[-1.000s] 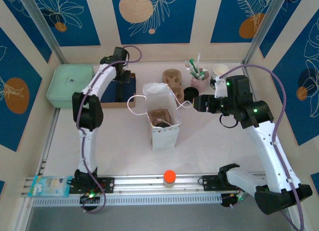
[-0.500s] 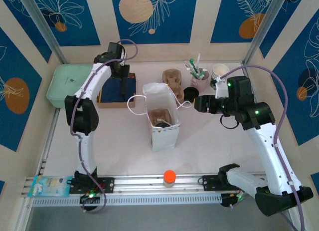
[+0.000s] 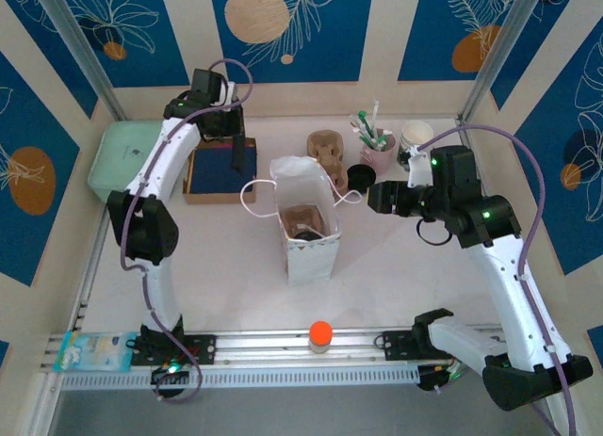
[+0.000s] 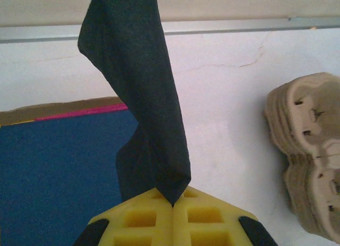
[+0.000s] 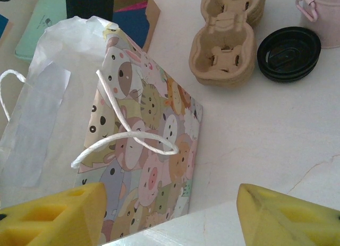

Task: Pack the takeout coffee

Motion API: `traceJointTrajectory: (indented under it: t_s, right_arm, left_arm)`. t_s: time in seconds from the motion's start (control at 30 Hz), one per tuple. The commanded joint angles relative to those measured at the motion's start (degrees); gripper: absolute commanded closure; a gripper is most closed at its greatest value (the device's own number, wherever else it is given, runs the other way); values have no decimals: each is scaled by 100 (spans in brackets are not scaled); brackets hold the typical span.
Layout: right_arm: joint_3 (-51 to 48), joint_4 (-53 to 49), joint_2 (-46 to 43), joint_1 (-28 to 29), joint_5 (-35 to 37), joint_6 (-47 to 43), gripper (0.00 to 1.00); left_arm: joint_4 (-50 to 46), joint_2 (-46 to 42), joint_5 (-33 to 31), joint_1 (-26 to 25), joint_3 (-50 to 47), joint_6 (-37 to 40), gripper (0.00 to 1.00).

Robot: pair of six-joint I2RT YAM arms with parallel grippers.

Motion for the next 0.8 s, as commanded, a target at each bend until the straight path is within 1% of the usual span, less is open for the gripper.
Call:
traceJointTrajectory:
  t_s: [0.0,0.37,0.77]
  right_arm:
    - [-64,38,-83,18,-109,71,34]
    - [-104,65,-102,26,-125,93,34]
    - [-174,113,-138,43,-137,146,34]
  left_arm:
    - [236,-386,457,50,-43,-186,100]
    - [856,-975,1206,39,-379,-471,100]
    - [1596,-1613,1823,-106,-719,-649,100]
